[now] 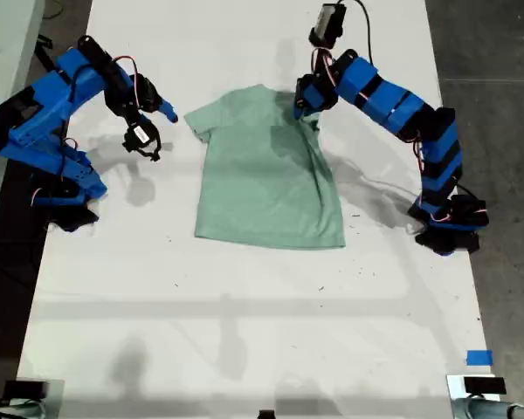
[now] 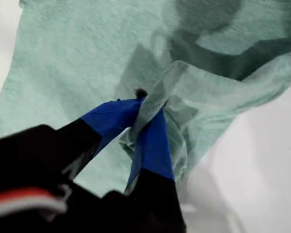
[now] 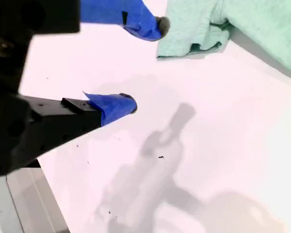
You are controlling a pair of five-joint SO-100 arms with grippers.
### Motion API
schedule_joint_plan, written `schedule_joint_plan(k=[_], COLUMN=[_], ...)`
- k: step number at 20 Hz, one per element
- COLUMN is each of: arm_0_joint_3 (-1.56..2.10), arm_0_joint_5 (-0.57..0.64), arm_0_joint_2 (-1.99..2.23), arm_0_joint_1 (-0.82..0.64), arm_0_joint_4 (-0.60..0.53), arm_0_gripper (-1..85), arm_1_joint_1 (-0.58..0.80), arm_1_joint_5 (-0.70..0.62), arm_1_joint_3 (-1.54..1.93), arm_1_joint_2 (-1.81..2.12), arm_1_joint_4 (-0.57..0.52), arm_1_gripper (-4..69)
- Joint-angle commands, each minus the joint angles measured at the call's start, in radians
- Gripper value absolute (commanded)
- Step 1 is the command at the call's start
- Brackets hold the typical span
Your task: Fold t-shirt
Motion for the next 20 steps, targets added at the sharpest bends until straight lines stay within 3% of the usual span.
schedule_joint_plan(k=[1,3,4,5,8,15,20], arm_0_joint_3=[-0.032,-0.032,-0.032,-0.032,-0.025,-0.071,-0.299], arm_0_joint_5=[0.0,-0.003,-0.003,-0.006,-0.008,-0.006,0.012], arm_0_joint_2=[0.005,0.003,0.002,-0.002,-0.018,-0.152,-0.463], arm_0_joint_1=[0.032,0.038,0.041,0.043,0.043,0.035,-0.012], arm_0_joint_4=[-0.012,-0.017,-0.02,-0.02,-0.035,-0.115,-0.141], arm_0_gripper=[24.6,24.8,24.9,25.0,25.8,26.7,28.2], arm_1_joint_1=[-0.041,-0.055,-0.067,-0.086,-0.092,-0.008,-0.04], arm_1_joint_5=[0.064,0.084,0.077,0.048,0.014,-0.081,-0.084], arm_1_joint_3=[-0.094,-0.143,-0.179,-0.179,-0.179,-0.133,0.031], arm_1_joint_2=[-0.046,-0.133,-0.167,-0.158,-0.029,0.291,0.411], arm_1_joint_4=[-0.101,-0.158,-0.17,-0.196,-0.166,0.17,0.227], arm_1_gripper=[-1.1,0.3,18.3,27.9,22.7,17.0,14.2])
